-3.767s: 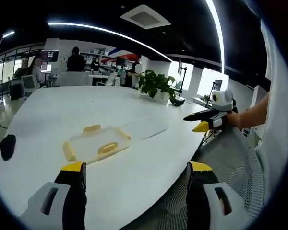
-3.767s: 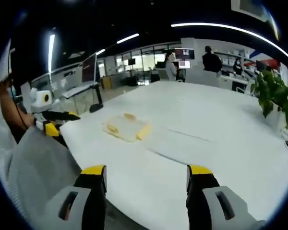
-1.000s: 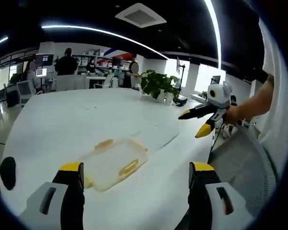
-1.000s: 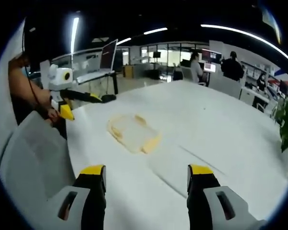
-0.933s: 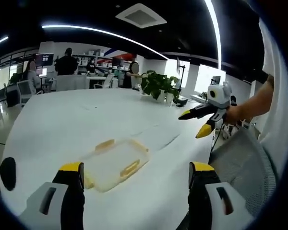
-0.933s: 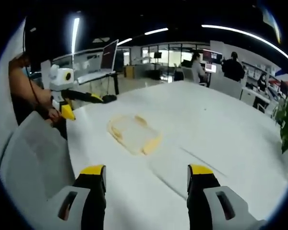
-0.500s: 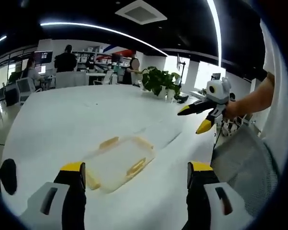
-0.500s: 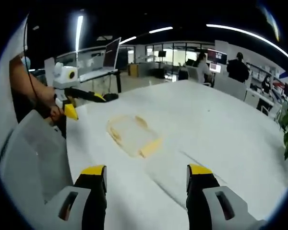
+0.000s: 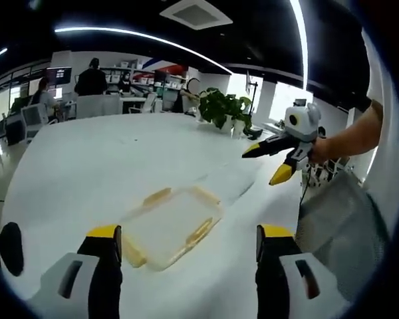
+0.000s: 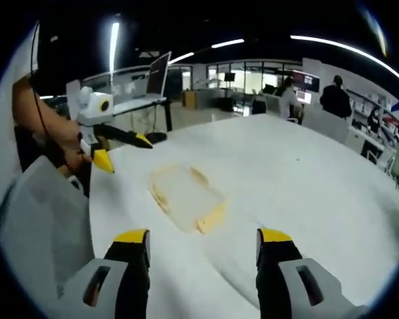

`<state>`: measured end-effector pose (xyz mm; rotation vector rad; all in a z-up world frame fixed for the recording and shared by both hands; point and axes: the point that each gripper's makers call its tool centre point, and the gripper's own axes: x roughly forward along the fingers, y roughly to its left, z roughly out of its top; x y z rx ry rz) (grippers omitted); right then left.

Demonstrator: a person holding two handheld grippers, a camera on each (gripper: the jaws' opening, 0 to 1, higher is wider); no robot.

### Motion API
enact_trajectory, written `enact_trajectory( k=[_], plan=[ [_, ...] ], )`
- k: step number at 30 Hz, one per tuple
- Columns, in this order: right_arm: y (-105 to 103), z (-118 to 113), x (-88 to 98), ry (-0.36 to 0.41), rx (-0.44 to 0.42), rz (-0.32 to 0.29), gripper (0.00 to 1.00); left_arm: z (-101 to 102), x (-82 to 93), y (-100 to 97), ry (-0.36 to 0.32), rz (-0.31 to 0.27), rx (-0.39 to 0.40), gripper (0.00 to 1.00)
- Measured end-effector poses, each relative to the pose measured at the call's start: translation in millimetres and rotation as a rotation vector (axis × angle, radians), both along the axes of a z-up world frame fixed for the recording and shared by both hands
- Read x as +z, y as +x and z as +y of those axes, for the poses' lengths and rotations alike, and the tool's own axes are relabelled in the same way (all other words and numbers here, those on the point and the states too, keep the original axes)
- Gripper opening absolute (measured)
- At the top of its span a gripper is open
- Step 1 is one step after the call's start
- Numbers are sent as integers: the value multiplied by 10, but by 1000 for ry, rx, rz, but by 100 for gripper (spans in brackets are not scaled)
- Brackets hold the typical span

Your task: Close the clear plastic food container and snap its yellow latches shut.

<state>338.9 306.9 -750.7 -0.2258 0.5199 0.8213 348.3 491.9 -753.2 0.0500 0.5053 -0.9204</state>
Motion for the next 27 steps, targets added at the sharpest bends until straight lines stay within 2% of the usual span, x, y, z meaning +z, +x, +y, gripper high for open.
enact_trajectory(
  k=[7,15,27],
  plan=[
    [110,88,7,-15,34,-20,59,13,-89,8,15,18,-8,81],
    [225,206,-52,-26,78,-18,60,-49,-154,34,27,25,-41,81],
    [239,260,-147,-52,119,-15,60,-129,-218,38,46,20,-77,78]
  ],
)
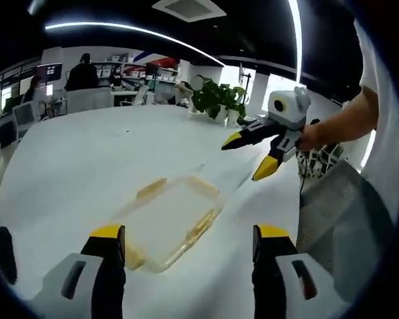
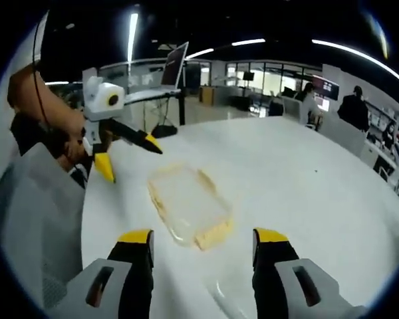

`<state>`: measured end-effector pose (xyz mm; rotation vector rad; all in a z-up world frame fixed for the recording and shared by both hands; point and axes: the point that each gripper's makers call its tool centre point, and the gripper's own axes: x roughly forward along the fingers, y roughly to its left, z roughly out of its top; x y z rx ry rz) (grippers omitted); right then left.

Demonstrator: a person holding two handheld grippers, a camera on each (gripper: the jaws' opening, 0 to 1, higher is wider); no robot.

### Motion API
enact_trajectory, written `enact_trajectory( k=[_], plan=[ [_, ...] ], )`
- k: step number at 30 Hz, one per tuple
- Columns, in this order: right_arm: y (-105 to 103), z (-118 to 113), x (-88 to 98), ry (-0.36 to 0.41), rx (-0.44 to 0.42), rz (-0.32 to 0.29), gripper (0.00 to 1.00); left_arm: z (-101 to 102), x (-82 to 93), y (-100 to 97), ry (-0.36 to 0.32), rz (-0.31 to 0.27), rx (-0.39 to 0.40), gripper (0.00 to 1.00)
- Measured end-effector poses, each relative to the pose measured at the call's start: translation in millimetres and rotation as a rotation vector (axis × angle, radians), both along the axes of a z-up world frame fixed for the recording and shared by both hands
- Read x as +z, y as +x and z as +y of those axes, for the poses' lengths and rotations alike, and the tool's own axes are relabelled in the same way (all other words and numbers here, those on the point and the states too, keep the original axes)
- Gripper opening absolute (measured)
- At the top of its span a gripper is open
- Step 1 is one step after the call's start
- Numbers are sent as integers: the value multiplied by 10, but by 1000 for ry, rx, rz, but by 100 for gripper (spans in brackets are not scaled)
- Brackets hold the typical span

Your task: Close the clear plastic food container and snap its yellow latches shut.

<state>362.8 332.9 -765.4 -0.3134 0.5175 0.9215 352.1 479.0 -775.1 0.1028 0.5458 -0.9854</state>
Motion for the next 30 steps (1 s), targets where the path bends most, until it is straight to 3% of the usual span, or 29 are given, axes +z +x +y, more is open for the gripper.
enact_trajectory(
  k=[11,21,30],
  plan=[
    [69,70,-78,-81,90,-21,59,60,-87,78,65,-17,-50,76],
    [97,158,-229,-158,193,4,57,185,-194,166,158,-33,-111,71],
    [172,199,-319,-192,233,7,57,300,-273,277,233,-55,-174,69]
  ],
)
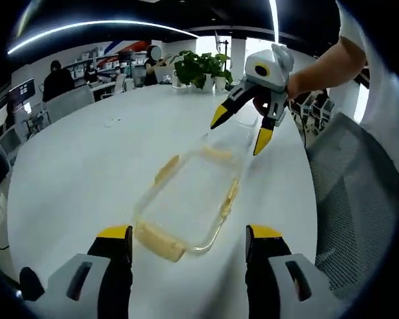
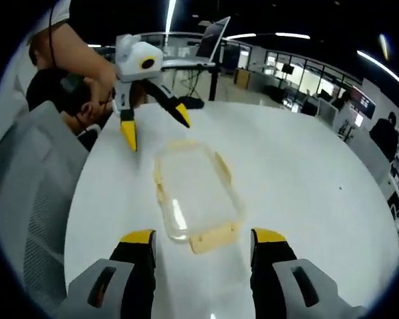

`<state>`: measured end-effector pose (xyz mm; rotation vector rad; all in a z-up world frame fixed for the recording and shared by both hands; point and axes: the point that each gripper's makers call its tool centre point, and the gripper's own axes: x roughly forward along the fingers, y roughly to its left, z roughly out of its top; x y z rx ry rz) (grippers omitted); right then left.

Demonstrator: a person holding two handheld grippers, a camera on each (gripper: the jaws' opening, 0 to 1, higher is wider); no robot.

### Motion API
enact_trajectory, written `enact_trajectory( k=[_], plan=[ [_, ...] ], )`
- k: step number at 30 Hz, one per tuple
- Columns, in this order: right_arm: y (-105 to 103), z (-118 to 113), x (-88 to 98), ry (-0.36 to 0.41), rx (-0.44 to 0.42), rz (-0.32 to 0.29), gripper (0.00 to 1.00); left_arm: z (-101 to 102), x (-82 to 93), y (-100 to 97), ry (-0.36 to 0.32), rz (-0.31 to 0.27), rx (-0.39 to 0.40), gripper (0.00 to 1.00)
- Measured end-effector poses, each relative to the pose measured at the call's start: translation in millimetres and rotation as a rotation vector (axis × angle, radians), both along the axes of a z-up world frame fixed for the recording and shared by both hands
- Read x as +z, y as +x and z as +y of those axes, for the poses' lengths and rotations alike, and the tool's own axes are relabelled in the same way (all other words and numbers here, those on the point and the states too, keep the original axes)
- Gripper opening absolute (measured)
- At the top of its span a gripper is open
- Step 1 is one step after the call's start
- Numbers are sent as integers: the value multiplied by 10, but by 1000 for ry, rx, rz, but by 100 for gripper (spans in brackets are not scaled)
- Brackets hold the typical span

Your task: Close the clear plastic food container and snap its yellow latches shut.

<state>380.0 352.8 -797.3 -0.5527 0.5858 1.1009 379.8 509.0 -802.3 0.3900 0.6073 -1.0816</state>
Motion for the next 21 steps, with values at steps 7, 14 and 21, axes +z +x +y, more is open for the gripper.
enact_trajectory(
  k=[7,14,21],
  plan=[
    [33,-3,-73,-66,37,-2,53,55,-91,40,56,0,-56,66],
    [21,3,-135,-141,125,46,52,66,-179,37,111,-6,-121,65],
    [62,32,-160,-174,175,63,51,87,-215,65,166,-20,-192,62]
  ],
)
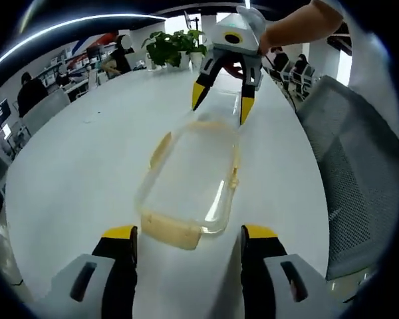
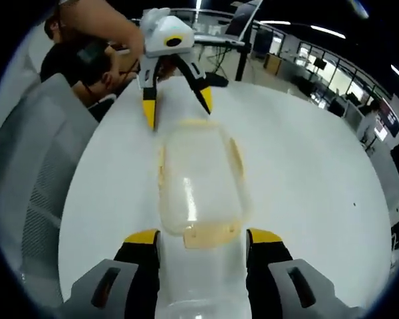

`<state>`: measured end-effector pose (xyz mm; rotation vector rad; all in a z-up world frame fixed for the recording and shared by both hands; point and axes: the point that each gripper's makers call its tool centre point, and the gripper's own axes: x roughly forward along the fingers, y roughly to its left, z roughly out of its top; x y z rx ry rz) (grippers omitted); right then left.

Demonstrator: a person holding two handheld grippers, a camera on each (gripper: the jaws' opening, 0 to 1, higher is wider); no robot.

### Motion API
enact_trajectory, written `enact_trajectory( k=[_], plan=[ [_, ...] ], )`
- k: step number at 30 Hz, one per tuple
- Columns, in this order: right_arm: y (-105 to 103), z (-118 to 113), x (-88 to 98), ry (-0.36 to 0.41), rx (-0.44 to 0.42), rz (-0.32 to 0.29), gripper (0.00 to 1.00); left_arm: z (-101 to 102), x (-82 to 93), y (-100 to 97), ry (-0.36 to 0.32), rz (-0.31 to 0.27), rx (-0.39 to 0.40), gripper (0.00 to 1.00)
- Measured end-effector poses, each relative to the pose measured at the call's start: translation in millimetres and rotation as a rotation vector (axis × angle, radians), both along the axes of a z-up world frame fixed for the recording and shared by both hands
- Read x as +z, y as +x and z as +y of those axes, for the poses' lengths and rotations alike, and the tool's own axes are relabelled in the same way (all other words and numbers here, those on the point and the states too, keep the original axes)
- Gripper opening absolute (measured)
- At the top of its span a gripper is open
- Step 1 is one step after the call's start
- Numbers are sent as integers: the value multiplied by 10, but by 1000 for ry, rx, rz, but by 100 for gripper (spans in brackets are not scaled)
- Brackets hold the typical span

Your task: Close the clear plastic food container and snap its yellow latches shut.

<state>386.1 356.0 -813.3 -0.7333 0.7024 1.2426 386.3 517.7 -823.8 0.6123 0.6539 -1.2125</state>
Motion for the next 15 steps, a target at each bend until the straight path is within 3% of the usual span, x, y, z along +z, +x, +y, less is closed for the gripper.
enact_trajectory(
  k=[15],
  plan=[
    [42,24,-115,-83,81,9,49,18,-86,128,108,-51,-116,59]
  ],
)
